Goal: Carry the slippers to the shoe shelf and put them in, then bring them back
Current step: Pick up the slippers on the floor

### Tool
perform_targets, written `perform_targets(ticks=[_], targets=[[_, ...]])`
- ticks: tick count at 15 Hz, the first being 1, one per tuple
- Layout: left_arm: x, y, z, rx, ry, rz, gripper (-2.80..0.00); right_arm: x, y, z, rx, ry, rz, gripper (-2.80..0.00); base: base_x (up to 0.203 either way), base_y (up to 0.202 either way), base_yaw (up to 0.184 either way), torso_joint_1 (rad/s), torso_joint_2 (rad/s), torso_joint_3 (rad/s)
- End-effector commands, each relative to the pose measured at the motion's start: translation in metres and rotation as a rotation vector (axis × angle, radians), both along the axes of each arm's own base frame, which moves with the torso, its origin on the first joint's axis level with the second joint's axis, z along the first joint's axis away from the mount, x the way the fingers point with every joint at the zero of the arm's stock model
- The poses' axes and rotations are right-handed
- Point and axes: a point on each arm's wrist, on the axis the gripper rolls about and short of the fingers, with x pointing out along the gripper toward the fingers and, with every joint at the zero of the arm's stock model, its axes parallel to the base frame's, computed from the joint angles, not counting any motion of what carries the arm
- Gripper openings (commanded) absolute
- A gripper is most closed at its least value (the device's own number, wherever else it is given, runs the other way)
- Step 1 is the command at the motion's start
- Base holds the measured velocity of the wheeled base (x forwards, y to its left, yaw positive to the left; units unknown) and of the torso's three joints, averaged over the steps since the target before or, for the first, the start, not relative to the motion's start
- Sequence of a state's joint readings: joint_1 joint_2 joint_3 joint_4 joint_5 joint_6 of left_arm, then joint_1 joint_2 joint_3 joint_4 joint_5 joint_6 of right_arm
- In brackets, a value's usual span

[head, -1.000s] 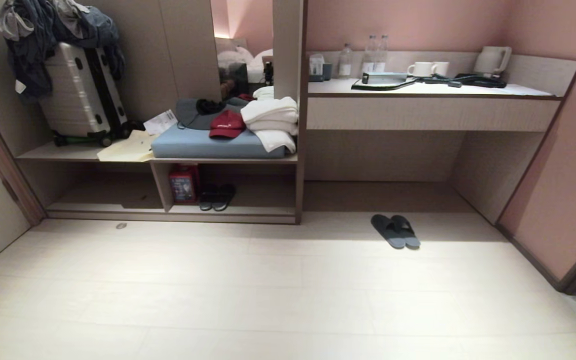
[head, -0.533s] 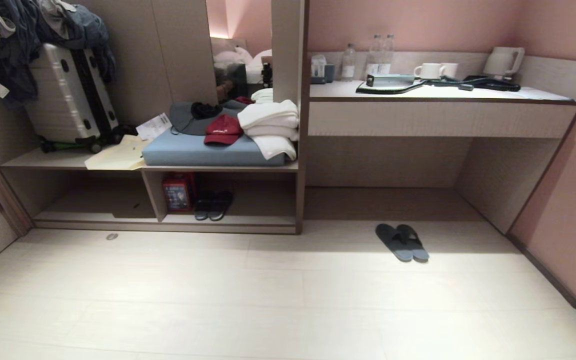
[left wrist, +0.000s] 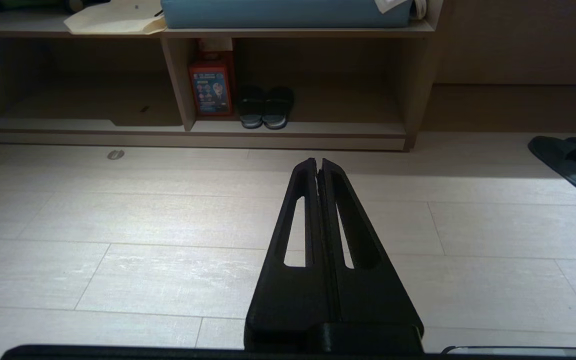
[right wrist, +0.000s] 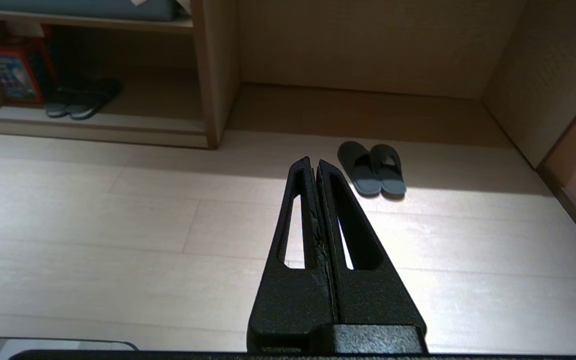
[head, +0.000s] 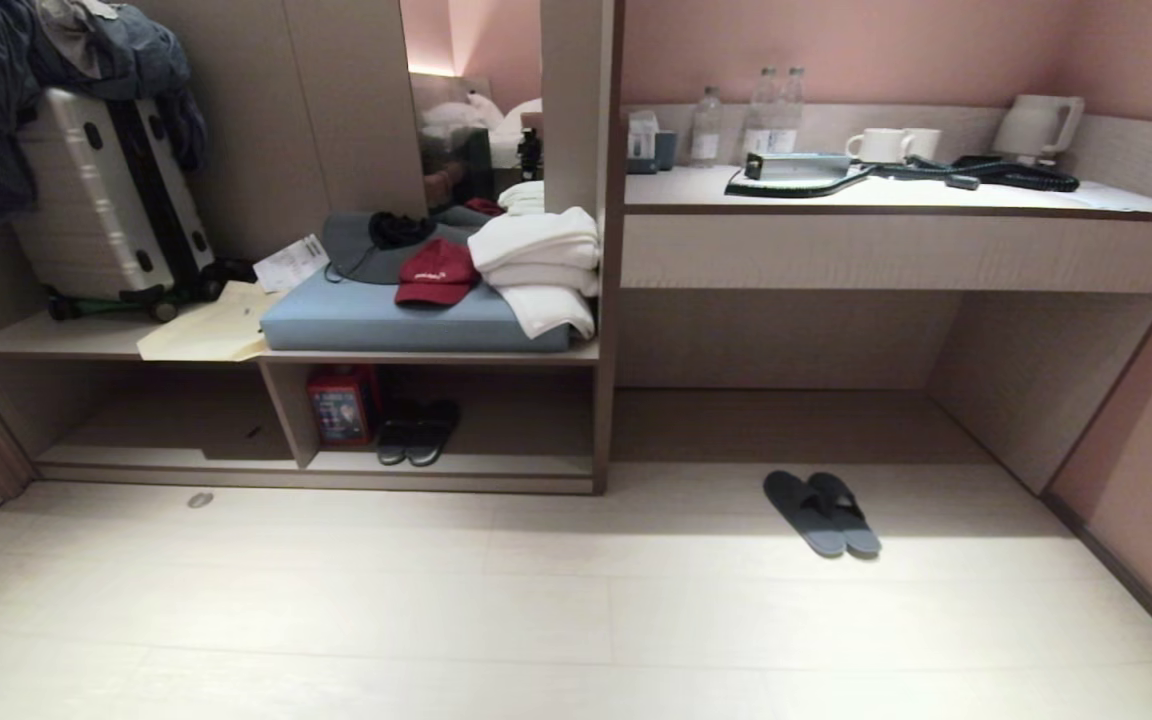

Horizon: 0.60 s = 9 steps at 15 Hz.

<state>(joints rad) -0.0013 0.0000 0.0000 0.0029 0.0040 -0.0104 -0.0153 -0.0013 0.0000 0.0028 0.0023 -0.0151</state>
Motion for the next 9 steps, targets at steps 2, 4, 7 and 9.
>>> perform_targets(ticks=[2,4,7,9], targets=[[0.0001,0.0,0.0,0.0,0.002,0.0,-2.8,0.0001,0.0,-0.0003,0.0,0.0,0.001,-2.8,0.196,0.0,0.001,0.005,0.01,0.0],[0.0001,0.0,0.0,0.0,0.002,0.0,-2.8,0.0001,0.0,-0.0003,0.0,0.0,0.001,-2.8,0.199,0.0,0.0,0.005,0.0,-0.001],[0.0001,0.0,0.0,0.0,0.001,0.0,-2.8,0.0001,0.0,-0.0003,0.0,0.0,0.001,-2.8,0.196,0.0,-0.002,0.007,0.0,0.001],[0.0001,0.0,0.0,0.001,0.002,0.002,-2.8,0.0001,0.0,-0.0005,0.0,0.002,0.001,-2.8,0.194,0.0,-0.002,0.006,0.0,-0.003]])
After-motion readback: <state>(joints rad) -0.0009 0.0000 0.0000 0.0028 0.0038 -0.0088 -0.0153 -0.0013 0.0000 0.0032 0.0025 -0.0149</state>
